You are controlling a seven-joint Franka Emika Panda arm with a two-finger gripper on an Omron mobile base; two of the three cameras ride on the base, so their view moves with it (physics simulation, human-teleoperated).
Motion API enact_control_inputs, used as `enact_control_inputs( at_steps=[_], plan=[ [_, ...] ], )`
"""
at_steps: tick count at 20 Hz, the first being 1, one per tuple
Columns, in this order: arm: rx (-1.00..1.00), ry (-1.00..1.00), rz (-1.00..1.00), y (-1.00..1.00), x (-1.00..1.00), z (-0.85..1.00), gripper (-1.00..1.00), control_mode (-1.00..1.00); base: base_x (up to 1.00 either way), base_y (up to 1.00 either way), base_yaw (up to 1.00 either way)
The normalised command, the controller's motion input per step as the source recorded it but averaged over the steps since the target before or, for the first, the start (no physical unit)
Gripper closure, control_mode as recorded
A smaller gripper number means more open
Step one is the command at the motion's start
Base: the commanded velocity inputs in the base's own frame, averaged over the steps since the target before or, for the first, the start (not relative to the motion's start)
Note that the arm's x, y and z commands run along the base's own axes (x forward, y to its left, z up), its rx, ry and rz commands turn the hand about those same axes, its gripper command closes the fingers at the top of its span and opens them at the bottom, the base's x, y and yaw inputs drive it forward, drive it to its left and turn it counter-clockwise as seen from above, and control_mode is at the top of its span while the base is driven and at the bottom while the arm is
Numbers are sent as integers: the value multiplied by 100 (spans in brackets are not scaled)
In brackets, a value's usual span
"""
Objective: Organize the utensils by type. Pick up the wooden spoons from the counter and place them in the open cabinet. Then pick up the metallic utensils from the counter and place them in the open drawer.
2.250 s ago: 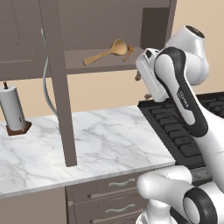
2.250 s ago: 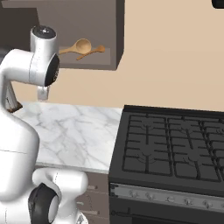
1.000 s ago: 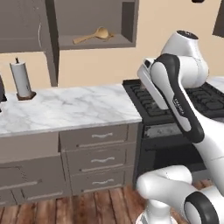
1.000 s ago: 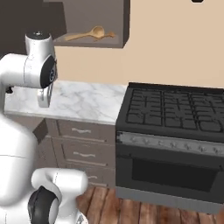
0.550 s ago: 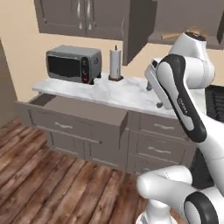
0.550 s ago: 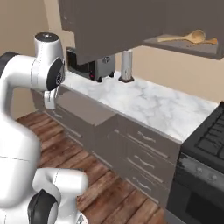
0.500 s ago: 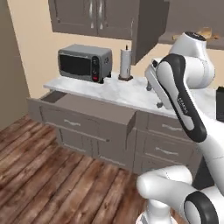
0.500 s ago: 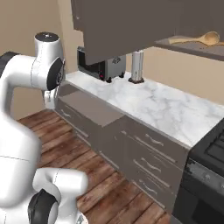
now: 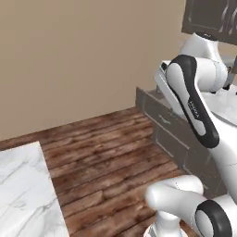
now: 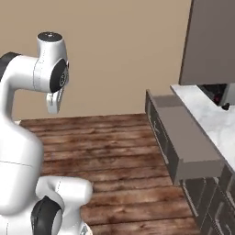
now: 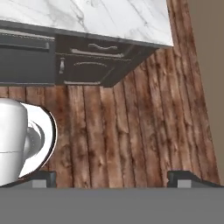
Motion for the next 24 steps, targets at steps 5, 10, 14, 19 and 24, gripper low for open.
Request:
enact_control_inputs(
  at_steps=[5, 10, 14, 19, 24],
  plan=[
    [0, 0, 0, 0, 0, 0, -100, 100, 62, 0, 50],
    [0, 0, 0, 0, 0, 0, -100, 100, 100, 0, 5],
    [0, 0, 0, 0, 0, 0, -100, 100, 100, 0, 2],
    [0, 0, 0, 0, 0, 0, -100, 100, 100, 0, 4],
    [0, 0, 0, 0, 0, 0, -100, 100, 100, 0, 10]
  ],
)
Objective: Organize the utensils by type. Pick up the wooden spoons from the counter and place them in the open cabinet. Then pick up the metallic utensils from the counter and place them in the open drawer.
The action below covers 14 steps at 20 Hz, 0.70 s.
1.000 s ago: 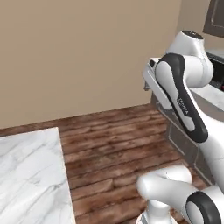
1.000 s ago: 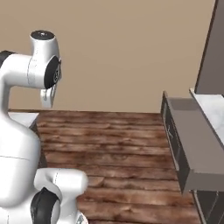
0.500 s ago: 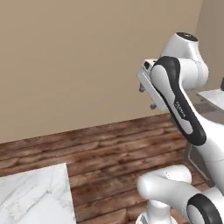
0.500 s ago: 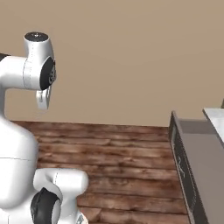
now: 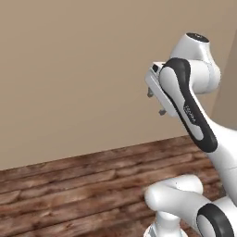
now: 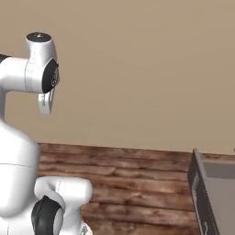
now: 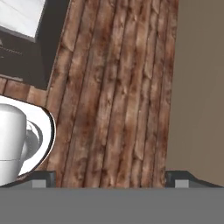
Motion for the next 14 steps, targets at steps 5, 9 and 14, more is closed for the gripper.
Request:
enact_control_inputs(
  at_steps=[5, 9, 14],
  plan=[
    [0, 0, 0, 0, 0, 0, -100, 100, 100, 0, 27],
    [0, 0, 0, 0, 0, 0, -100, 100, 99, 0, 43],
    [0, 0, 0, 0, 0, 0, -100, 100, 82, -3, 61]
  ],
)
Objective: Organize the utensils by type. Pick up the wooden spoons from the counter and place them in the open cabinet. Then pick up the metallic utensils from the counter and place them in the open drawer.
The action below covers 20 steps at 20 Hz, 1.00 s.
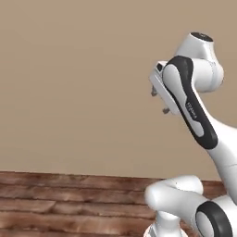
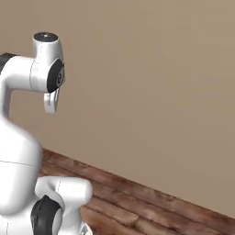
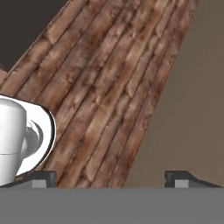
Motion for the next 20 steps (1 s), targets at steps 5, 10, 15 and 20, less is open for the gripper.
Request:
enact_control_inputs(
  at_steps=[5, 10, 15, 20],
  plan=[
    [0, 0, 0, 0, 0, 0, -100, 100, 30, -11, 98],
    [0, 0, 0, 0, 0, 0, -100, 100, 38, -8, 99],
    [0, 0, 0, 0, 0, 0, -100, 100, 69, -8, 82],
    [0, 0, 0, 0, 0, 0, -100, 100, 99, -12, 35]
  ],
)
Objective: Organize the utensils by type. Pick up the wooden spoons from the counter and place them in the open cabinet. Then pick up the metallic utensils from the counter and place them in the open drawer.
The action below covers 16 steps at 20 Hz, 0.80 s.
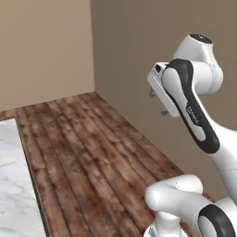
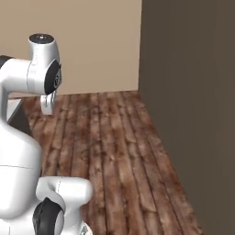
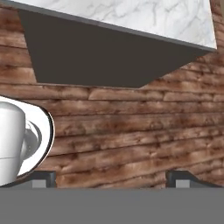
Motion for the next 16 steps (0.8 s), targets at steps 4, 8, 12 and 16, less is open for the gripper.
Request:
enact_control_inputs(
  at_steps=[4, 8, 12, 16],
  plan=[
    [0, 0, 0, 0, 0, 0, -100, 100, 100, -13, 22],
    [0, 0, 0, 0, 0, 0, -100, 100, 100, -16, 16],
    [0, 0, 0, 0, 0, 0, -100, 100, 100, -8, 23],
    [0, 0, 0, 0, 0, 0, -100, 100, 100, -7, 29]
  ],
)
